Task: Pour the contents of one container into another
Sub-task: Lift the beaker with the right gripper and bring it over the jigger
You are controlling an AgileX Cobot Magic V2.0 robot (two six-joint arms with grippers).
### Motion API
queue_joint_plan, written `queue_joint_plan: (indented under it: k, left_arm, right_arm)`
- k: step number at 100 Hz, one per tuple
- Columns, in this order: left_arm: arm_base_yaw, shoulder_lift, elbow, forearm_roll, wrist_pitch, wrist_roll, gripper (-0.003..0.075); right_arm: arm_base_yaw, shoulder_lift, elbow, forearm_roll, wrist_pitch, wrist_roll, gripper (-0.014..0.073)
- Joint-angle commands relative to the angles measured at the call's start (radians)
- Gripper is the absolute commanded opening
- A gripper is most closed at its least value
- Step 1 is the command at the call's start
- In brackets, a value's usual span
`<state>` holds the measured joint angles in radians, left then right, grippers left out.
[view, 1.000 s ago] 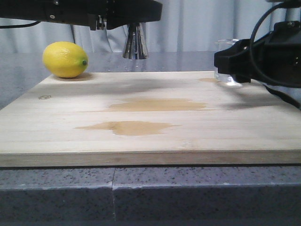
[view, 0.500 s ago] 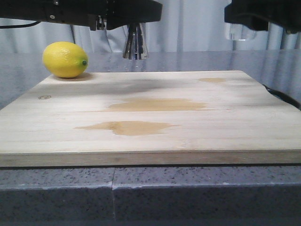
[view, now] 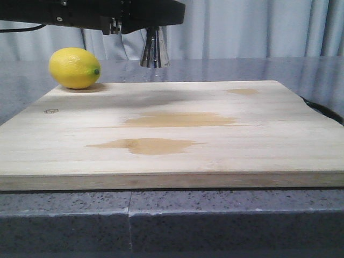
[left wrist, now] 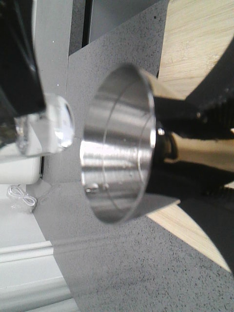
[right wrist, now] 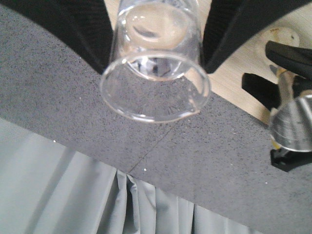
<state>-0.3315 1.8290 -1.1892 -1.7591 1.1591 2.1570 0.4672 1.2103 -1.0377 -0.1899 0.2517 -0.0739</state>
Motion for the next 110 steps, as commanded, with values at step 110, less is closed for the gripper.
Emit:
queue_joint_plan:
  k: [110]
  left_arm:
    - [-0.009,-0.057,-0.031,-0.091,0.097,-0.007,0.0199]
  right_arm:
    - [0.213,0.129,-0.3,-0.443,0.144,-0.312,0.031]
